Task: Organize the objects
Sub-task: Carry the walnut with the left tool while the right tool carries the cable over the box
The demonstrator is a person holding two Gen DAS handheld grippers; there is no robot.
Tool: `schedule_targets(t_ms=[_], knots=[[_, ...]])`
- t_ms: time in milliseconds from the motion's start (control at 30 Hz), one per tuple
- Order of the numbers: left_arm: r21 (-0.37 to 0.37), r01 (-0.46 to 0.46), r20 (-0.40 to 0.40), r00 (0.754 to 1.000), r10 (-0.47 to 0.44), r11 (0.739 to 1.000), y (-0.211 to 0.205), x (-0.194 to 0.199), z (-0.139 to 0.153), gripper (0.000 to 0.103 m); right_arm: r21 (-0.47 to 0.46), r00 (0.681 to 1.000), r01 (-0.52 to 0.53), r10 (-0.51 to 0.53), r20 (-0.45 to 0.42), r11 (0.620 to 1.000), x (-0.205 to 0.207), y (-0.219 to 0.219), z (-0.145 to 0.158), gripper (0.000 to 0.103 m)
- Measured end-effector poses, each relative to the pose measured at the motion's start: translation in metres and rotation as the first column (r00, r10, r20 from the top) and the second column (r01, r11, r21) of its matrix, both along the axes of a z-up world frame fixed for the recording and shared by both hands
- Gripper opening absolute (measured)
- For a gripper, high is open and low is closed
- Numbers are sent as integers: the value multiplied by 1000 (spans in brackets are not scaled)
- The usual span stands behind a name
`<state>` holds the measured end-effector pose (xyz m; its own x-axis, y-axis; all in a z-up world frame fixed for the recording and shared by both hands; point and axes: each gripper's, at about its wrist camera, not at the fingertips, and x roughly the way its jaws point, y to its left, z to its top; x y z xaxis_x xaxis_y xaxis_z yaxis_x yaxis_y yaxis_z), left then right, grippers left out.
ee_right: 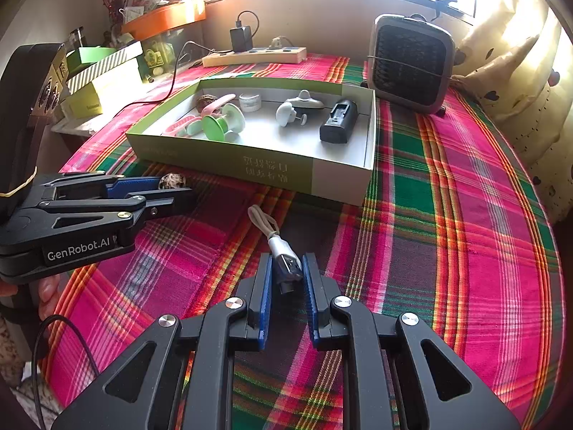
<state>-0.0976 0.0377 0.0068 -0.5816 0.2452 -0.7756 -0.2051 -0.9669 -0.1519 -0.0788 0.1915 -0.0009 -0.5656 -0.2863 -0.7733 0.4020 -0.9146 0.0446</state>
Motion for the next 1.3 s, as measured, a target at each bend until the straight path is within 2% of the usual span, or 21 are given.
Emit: schedule_targets(t_ms=[633,967,1300], knots=[[-12,34,-48,998,-34,999,1,8,15,28,-78,1000,-10,11,10,997,4,9,8,17],[-6,18,-58,998,-19,1000,-3,9,18,28,-118,1000,-28,29,6,993,5,12,13,16],[-9,17,-46,999,-18,1000,-3,9,14,28,-96,998,-49,53,36,994,6,8,2,16]])
